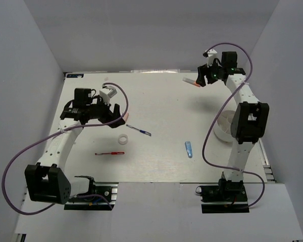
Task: Sort the stationery into containers
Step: Grab a piece of stationery with the right arm
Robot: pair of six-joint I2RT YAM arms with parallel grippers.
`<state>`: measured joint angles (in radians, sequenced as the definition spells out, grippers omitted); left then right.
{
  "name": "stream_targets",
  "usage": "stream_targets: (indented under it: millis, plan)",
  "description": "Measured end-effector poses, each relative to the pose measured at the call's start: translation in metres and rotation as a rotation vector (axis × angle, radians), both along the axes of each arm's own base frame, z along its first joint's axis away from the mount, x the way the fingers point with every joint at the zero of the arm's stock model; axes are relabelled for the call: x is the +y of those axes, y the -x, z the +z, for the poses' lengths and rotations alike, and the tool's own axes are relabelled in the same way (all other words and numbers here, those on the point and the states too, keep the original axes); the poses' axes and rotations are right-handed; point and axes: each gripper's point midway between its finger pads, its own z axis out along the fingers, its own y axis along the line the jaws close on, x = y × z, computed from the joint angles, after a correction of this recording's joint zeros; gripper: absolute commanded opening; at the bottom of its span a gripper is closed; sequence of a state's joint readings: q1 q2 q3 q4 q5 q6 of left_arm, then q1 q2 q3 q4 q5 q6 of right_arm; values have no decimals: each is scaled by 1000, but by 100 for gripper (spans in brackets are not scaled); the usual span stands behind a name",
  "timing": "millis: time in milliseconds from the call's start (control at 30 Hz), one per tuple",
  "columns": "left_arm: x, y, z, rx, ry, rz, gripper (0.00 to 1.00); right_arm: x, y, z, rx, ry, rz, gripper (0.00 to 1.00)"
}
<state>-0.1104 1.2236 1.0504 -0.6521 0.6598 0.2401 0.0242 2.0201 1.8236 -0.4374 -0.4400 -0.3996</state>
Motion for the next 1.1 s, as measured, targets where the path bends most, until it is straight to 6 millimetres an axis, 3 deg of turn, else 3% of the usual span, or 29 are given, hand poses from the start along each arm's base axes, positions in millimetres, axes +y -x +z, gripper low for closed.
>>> stream_targets:
  millis: [67, 100, 333, 467, 733, 1100]
  plan:
    - [-2, -3, -7, 32, 6, -8, 98, 0, -11, -17, 24, -8, -17, 88]
    - [-3, -5, -11, 48, 8, -11, 98, 0, -16, -25, 35, -12, -27, 89]
    - [-7, -5, -31, 139, 27, -27, 98, -4, -82, -56, -21, -28, -118, 89]
    - [-9, -3, -32, 156, 43, -30, 98, -13, -103, -79, -31, -47, -234, 84]
    - [-10, -1, -39, 182, 49, -27, 98, -4, -126, -106, -16, -150, -325, 83]
    - [-10, 1, -46, 215, 53, -20, 98, 28, -133, -120, 70, -325, -373, 80]
